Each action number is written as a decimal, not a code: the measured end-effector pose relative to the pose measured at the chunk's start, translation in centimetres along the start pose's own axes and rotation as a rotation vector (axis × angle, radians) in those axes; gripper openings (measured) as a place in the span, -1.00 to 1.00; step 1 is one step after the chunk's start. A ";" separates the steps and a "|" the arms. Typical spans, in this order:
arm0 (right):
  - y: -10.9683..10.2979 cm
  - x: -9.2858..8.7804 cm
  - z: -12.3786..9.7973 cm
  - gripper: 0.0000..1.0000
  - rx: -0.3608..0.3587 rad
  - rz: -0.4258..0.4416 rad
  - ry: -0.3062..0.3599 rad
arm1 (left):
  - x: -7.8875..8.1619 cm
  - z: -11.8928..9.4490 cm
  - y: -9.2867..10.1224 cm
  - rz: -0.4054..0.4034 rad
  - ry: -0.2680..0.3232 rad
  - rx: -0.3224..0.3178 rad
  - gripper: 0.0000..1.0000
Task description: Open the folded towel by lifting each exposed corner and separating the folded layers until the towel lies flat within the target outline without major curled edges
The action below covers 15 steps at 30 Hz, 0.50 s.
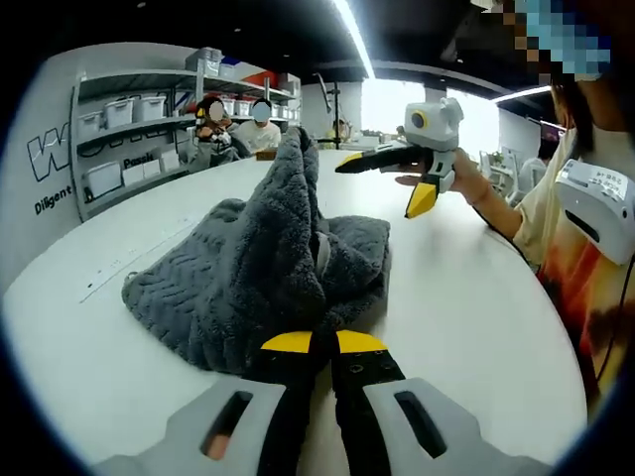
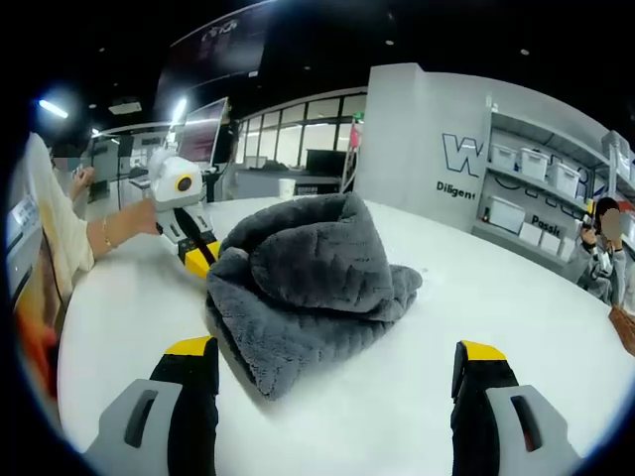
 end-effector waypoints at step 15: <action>-0.1 0.0 0.0 0.98 0.004 -0.002 -0.004 | -0.2 0.1 0.4 -0.062 -0.013 -0.023 -0.79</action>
Point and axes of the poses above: the point that each gripper's makers call its tool centre point, and the gripper's own axes: z roughly forward along the fingers, y roughly to its right, x roughly out of its top, the point moved 3 cm from there along -z, roughly backward along the fingers, and after that the axes turned 2 degrees about x, right-handed, at the moved point
